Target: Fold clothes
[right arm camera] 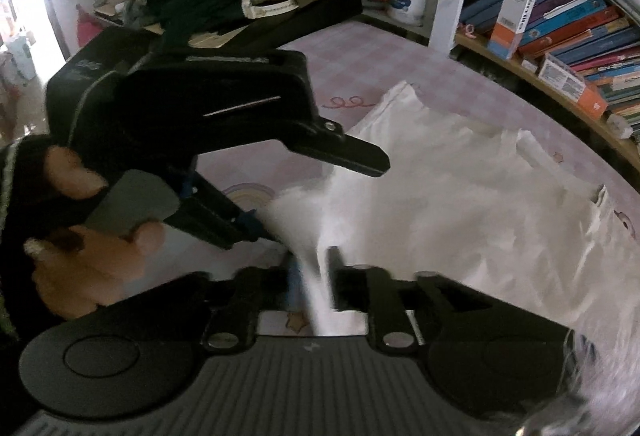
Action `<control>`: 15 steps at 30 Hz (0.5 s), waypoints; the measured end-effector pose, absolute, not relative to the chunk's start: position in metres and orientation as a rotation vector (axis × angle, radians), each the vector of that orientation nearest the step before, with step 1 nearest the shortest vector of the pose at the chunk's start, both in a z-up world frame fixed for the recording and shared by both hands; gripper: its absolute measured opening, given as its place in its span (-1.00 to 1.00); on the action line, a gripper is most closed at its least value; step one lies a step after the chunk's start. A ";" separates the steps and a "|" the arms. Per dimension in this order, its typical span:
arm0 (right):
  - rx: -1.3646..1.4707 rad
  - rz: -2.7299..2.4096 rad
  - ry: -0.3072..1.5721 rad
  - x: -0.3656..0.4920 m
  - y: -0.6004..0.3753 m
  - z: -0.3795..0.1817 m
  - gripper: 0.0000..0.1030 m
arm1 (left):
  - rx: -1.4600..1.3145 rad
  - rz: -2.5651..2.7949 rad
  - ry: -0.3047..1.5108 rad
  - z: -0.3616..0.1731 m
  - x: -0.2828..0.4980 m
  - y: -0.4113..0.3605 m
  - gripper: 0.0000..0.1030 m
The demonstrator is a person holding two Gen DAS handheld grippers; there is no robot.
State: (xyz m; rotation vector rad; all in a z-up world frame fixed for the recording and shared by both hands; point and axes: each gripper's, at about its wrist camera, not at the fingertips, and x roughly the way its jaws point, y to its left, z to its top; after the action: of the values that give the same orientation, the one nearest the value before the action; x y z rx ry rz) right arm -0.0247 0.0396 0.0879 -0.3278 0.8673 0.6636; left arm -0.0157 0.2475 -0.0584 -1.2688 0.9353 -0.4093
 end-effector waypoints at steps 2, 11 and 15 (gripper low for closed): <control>-0.307 0.678 0.870 -0.025 0.030 0.095 -0.27 | -1.257 -0.395 0.936 -0.058 -0.016 0.247 0.59; -0.117 0.496 0.919 0.047 -0.026 0.136 0.12 | -1.134 -0.305 0.952 -0.057 -0.023 0.241 -0.75; -0.188 0.478 0.940 0.094 0.001 0.142 0.32 | -1.023 -0.309 0.913 -0.042 -0.026 0.233 -0.81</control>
State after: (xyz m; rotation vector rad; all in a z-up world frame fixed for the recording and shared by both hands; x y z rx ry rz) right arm 0.0939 0.0009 0.1418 -0.1875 0.9401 0.4778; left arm -0.0256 0.2327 -0.0421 -1.0228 0.9128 -0.3090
